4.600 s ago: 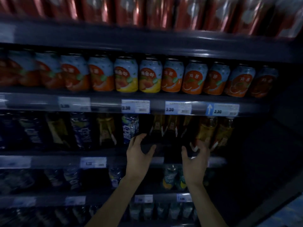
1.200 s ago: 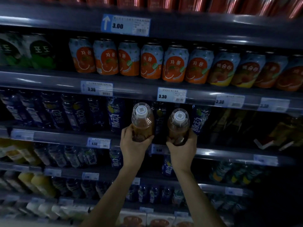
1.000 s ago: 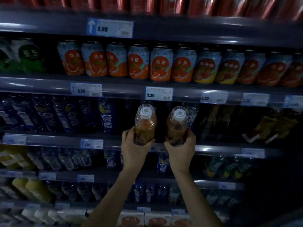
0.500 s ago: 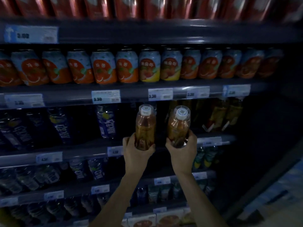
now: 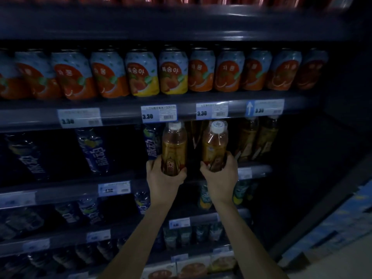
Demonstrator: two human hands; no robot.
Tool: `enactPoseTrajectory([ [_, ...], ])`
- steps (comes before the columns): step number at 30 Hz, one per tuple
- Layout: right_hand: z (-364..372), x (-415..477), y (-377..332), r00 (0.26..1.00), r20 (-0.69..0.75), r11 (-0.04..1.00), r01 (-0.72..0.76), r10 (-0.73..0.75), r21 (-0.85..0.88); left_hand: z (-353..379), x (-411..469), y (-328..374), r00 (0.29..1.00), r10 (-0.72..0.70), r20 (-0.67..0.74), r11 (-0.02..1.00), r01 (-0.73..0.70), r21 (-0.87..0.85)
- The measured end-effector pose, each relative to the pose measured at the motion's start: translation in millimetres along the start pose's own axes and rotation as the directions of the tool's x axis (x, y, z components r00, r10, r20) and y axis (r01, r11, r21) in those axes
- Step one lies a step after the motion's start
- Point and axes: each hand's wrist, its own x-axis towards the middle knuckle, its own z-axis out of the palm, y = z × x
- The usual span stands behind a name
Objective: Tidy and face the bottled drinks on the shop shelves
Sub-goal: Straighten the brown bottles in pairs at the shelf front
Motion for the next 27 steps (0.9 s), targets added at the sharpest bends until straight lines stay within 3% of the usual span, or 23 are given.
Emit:
enactPoseTrajectory([
  [15,6.8,52.8,19.6,1.000,-0.003,0.998,0.012,-0.012,-0.064,57.5,25.6,10.2,0.999,-0.035,-0.040,0.999,0.034,-0.027],
  [20,9.6,55.7,27.1,0.999,0.035,0.995,-0.012,0.015,-0.096,70.3,32.7,13.1,0.992,-0.112,-0.057,0.994,0.112,-0.009],
  [27,10.5,58.5,32.5,0.995,0.095,0.994,-0.033,0.043,-0.105,80.1,32.2,12.7,0.991,-0.114,-0.063,0.992,0.110,-0.062],
])
